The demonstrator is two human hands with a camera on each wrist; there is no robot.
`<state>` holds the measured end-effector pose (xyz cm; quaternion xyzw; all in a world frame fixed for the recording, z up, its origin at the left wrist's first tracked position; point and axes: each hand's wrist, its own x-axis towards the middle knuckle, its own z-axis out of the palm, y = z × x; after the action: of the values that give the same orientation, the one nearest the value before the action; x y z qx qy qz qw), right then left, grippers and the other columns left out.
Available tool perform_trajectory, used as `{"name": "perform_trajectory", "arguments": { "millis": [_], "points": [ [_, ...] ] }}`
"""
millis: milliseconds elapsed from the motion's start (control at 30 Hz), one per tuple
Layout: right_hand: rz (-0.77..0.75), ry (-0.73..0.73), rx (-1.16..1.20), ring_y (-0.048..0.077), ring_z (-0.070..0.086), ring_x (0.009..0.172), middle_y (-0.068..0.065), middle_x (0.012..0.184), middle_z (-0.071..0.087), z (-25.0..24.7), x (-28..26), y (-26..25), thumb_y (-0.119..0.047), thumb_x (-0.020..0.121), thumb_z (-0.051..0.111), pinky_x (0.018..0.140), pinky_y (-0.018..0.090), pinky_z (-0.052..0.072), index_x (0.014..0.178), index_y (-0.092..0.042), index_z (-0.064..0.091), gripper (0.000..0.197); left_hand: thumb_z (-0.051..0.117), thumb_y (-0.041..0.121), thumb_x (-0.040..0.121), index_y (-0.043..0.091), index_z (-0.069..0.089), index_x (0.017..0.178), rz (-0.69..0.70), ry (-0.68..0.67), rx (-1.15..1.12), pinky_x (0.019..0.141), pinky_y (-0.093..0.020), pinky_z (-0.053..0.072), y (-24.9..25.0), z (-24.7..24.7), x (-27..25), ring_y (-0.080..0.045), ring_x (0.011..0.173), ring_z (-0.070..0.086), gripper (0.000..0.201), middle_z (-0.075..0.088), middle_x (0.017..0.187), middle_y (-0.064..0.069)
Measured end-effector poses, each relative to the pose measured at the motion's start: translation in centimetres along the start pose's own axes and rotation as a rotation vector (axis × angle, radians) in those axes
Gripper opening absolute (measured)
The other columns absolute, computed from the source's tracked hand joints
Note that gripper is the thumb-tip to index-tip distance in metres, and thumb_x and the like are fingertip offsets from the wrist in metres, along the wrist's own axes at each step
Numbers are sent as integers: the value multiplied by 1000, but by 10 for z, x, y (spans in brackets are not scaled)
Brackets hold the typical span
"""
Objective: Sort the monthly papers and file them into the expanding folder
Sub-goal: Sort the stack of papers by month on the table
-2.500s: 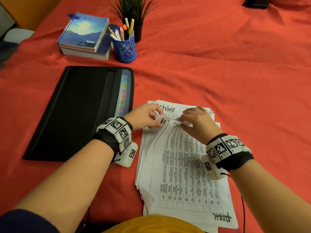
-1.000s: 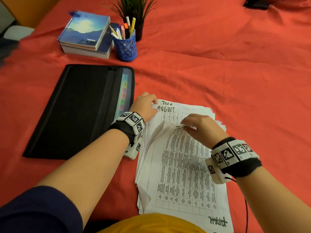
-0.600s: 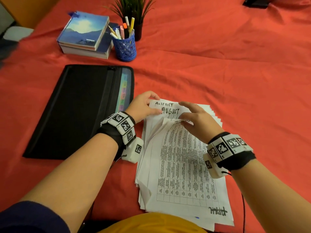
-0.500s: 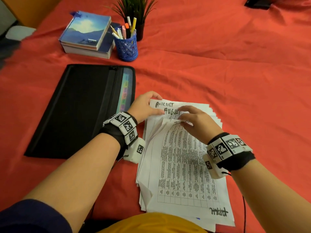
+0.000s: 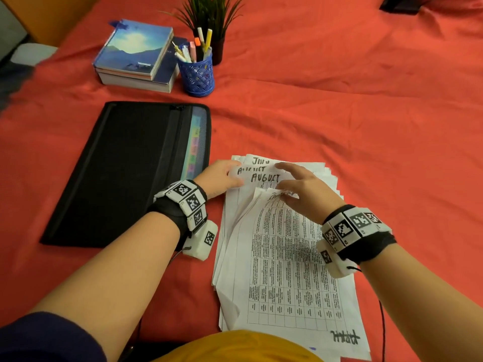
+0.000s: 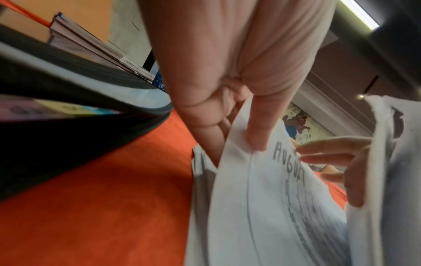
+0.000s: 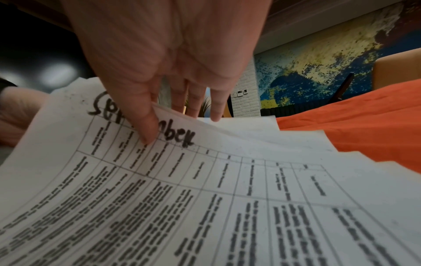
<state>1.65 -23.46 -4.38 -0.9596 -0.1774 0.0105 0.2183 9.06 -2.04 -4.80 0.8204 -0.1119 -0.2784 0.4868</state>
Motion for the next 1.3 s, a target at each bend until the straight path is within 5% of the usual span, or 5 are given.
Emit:
{"name": "perform_trajectory", "arguments": {
  "millis": [300, 500, 667, 933, 1300],
  "points": [
    [-79, -2, 2, 30, 63, 74, 12, 88, 63, -12, -6, -10, 5, 69, 73, 71, 28, 45, 87, -5, 70, 21, 66, 3, 83, 11, 64, 110, -43, 122, -205, 93, -34, 50, 2, 4, -1, -19, 104, 64, 28, 68, 112, -7],
    [193, 0, 133, 20, 56, 97, 8, 109, 57, -23, -9, -18, -6, 83, 63, 86, 31, 45, 139, -17, 28, 68, 49, 30, 95, 6, 61, 108, -156, -141, -165, 81, -30, 52, 14, 7, -9, -19, 88, 62, 31, 66, 96, -7],
    [38, 121, -148, 35, 53, 86, 13, 94, 60, -18, -6, -4, -3, 64, 78, 75, 40, 47, 87, -7, 69, 26, 32, 52, 94, 10, 66, 97, -211, -286, -258, 75, -27, 50, 19, 11, -5, -20, 85, 59, 54, 65, 93, -7],
    [10, -39, 13, 29, 66, 75, 9, 85, 67, -13, -12, -5, -4, 77, 67, 66, 38, 54, 93, -6, 67, 16, 65, 22, 83, 19, 48, 128, -60, -5, 616, 93, -31, 36, 5, 14, 25, -28, 115, 45, 49, 46, 123, -9],
    [0, 82, -57, 40, 54, 108, 21, 119, 58, -16, -11, 1, 2, 64, 78, 89, 46, 43, 82, -5, 71, 21, 57, 10, 88, 22, 48, 95, 68, 2, 76, 66, -39, 52, 22, 1, 8, -16, 61, 55, 16, 56, 62, 3]
  ]
}}
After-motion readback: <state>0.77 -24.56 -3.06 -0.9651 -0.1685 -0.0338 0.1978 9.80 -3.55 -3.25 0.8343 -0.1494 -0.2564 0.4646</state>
